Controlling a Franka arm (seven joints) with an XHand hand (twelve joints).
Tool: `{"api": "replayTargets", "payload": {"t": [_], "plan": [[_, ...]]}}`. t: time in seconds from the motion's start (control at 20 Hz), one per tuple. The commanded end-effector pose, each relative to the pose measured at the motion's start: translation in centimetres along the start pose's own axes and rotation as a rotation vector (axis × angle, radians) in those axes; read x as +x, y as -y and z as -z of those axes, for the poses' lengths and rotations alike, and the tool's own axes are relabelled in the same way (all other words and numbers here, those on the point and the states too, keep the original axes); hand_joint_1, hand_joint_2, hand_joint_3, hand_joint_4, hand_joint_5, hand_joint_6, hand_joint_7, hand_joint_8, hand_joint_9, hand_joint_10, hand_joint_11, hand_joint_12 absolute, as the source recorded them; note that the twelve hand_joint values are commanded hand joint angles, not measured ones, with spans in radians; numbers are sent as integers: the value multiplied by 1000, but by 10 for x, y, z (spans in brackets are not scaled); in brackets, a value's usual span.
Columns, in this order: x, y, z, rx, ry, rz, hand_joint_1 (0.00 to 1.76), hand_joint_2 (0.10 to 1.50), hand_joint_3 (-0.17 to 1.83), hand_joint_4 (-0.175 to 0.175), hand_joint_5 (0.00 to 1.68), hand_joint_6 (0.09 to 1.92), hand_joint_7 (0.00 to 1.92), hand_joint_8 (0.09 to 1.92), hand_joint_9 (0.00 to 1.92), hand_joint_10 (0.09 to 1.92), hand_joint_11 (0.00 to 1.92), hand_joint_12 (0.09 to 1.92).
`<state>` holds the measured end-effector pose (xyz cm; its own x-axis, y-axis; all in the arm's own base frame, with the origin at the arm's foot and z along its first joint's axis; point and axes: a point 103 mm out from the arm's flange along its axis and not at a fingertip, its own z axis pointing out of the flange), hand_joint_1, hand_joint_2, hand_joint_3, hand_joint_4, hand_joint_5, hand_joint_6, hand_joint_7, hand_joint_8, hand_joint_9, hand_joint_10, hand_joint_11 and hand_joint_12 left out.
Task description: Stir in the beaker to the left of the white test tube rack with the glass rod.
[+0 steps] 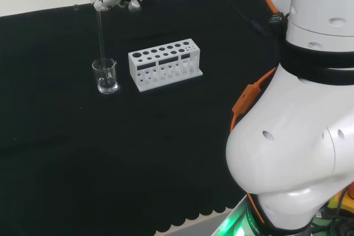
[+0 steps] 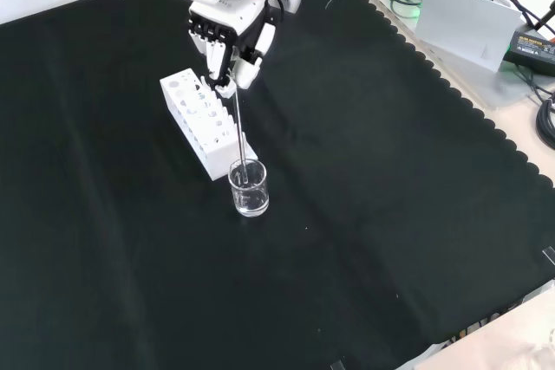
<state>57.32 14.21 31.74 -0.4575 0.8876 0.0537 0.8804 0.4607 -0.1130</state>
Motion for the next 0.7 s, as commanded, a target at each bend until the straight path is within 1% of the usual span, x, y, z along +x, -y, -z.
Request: {"api": "replayTargets", "payload": {"t": [0.05, 0.45, 0.7], "plan": [[-5, -14, -28, 23, 9, 17, 1184, 1150, -175, -175, 1085, 889, 1554, 736, 1746, 573, 1689, 919], [-7, -16, -45, 33, -5, 19, 1184, 1150, -175, -175, 1086, 889, 1555, 736, 1747, 573, 1689, 920], [-4, -21, -41, 32, -2, 30, 1184, 1150, -175, -175, 1086, 889, 1555, 736, 1747, 572, 1690, 920]]}}
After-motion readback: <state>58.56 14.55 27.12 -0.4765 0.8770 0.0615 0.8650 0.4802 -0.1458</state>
